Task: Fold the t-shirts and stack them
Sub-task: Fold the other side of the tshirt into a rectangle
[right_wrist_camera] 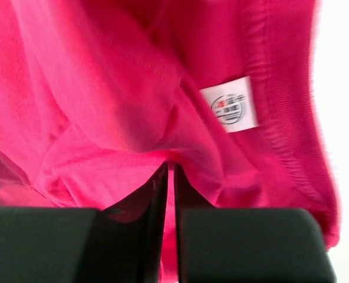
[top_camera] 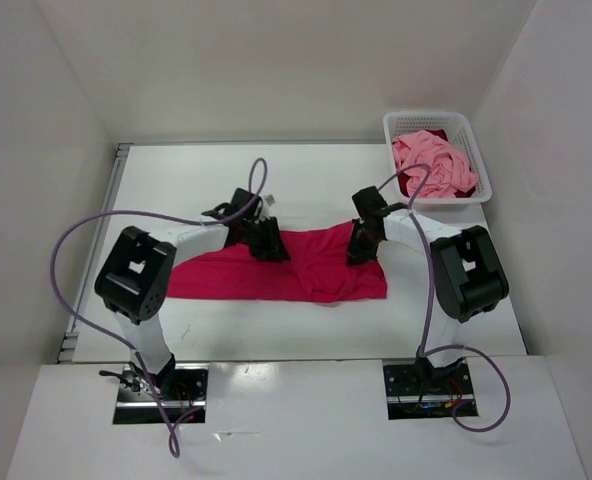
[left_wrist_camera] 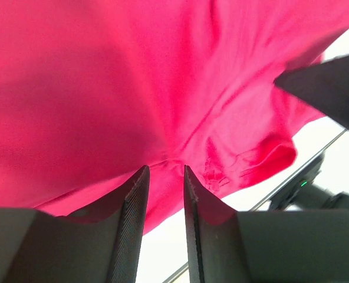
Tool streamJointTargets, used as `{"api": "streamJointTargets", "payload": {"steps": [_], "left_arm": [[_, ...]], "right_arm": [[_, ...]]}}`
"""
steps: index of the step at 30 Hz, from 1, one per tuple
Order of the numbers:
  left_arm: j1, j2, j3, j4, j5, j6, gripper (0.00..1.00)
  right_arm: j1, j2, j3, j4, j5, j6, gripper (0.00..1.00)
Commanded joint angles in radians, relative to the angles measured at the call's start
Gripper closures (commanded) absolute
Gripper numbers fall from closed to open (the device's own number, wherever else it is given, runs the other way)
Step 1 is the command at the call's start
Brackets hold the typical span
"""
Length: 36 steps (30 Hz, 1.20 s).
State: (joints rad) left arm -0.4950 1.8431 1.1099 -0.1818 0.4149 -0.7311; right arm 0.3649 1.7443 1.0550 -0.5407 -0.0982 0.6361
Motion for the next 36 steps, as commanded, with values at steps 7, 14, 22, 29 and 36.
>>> {"api": "streamJointTargets", "payload": {"steps": [7,14,22,29,36], "left_arm": [[0.245,-0.154,-0.013,0.025,0.004,0.006,0.63],[0.476,-0.146,-0.125,0.100,0.013,-0.057,0.63],[0.634,-0.157,-0.157,0.130,-0.016,-0.087,0.63],[0.737,-0.107,-0.193,0.149,-0.059,-0.097,0.63],[0.815,-0.031,-0.193,0.160,-0.050,-0.106,0.63]], "right_arm": [[-0.043,-0.066,0.213,0.010,0.048,-0.027,0.62],[-0.043,0.046,0.323,-0.010,0.184,-0.059,0.57],[-0.052,0.064,0.323,-0.021,0.238,-0.099,0.53],[-0.083,0.141,0.304,-0.007,0.213,-0.110,0.75],[-0.130,0.150,0.264,0.027,0.235,-0.110,0.94]]}}
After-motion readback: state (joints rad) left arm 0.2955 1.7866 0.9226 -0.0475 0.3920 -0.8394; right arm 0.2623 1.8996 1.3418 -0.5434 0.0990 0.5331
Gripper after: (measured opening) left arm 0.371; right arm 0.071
